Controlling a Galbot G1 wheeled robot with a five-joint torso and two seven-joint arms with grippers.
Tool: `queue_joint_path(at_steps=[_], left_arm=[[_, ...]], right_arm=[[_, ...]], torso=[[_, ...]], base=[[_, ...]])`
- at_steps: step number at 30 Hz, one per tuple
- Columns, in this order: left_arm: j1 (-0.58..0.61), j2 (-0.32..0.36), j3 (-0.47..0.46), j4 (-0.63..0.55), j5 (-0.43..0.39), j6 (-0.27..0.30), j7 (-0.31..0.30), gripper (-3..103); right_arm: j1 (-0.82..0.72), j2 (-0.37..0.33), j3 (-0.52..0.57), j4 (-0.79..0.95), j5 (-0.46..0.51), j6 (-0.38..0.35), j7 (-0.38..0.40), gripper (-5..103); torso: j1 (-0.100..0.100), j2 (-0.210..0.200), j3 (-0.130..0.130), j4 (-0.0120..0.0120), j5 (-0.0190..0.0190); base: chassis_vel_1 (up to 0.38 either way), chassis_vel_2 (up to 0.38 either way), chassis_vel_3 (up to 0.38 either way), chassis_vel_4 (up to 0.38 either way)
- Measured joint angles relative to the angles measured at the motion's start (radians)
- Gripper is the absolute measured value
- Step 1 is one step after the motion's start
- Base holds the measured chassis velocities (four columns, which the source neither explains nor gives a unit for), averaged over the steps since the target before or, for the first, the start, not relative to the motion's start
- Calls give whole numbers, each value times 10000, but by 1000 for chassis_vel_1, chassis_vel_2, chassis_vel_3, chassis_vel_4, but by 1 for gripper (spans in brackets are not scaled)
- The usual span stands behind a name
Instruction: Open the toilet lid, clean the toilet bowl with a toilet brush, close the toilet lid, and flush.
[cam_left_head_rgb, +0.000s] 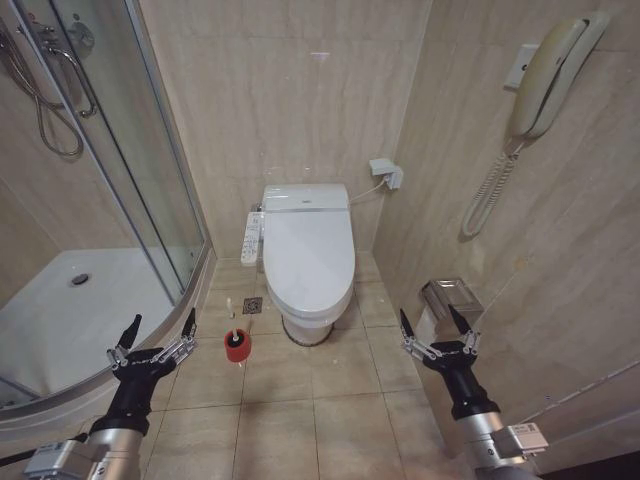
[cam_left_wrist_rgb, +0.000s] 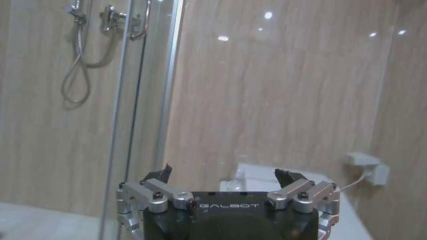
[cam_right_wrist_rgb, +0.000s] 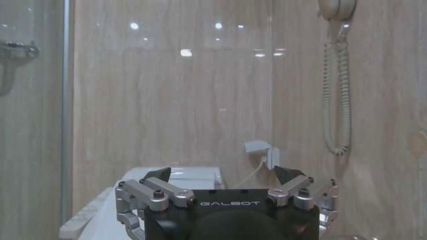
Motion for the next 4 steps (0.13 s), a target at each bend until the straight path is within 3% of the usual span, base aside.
queue_joint_path(at_steps=[4], left_arm=[[26, -51, 8, 187, 178, -4, -206, 100]], right_arm=[[10, 79, 68, -141, -61, 3, 78, 100]], torso=[[0, 0, 0, 1, 0]], base=[[0, 0, 0, 0]])
